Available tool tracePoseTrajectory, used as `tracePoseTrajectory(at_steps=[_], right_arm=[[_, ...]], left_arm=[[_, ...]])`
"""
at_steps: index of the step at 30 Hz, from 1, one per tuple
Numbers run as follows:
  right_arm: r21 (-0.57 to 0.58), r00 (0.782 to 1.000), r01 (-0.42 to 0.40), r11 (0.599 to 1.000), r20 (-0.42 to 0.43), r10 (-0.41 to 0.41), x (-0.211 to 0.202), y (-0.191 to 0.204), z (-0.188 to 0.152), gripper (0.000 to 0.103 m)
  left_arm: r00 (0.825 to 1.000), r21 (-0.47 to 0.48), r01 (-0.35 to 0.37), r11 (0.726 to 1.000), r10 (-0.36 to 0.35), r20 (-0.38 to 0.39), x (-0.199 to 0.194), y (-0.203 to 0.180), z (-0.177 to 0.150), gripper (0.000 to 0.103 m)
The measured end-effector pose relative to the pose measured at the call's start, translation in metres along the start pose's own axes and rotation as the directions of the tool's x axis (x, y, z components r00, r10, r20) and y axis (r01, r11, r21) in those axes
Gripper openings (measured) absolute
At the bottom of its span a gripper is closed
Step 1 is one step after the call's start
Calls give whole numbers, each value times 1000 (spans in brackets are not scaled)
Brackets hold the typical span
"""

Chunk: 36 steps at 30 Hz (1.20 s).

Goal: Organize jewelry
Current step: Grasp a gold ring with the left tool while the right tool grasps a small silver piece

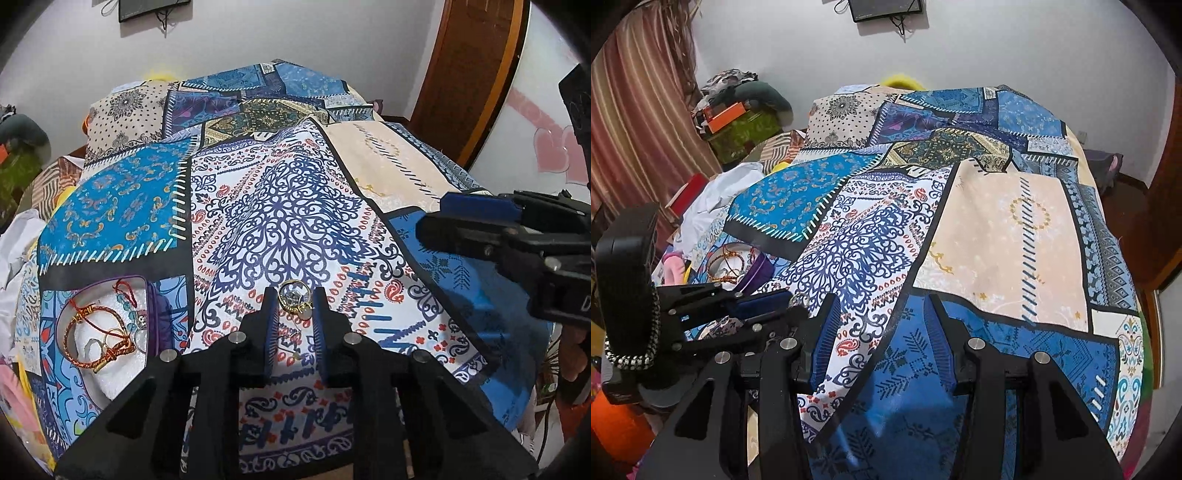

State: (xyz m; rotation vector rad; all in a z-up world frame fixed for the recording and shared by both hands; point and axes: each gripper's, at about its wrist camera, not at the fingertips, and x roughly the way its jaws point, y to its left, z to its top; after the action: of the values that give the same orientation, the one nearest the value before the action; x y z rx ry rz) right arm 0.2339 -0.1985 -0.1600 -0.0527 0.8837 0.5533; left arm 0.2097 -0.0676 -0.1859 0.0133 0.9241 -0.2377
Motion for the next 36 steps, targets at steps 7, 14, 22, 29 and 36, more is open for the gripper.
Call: tracePoseTrajectory(at_steps=[7, 14, 22, 29, 36], right_arm=[[-25, 1000, 6, 1000, -13, -7, 3, 9, -2, 43], [-81, 999, -2, 997, -35, -1, 15, 32, 0, 43], [-159, 994, -21, 987, -107, 4, 49, 66, 4, 43], [-146, 989, -29, 989, -147, 7, 59, 69, 5, 13], [-138, 992, -37, 990, -129, 19, 49, 72, 5, 9]], left_arm=[[999, -4, 5, 1000, -5, 46, -22, 3, 0, 17], [991, -30, -40, 999, 43, 125, -61, 26, -5, 17], [988, -81, -61, 995, 72, 137, -76, 57, -17, 17], [987, -98, -58, 994, 72, 146, -79, 66, -26, 17], [983, -108, -57, 992, 74, 168, -89, 71, -29, 17]])
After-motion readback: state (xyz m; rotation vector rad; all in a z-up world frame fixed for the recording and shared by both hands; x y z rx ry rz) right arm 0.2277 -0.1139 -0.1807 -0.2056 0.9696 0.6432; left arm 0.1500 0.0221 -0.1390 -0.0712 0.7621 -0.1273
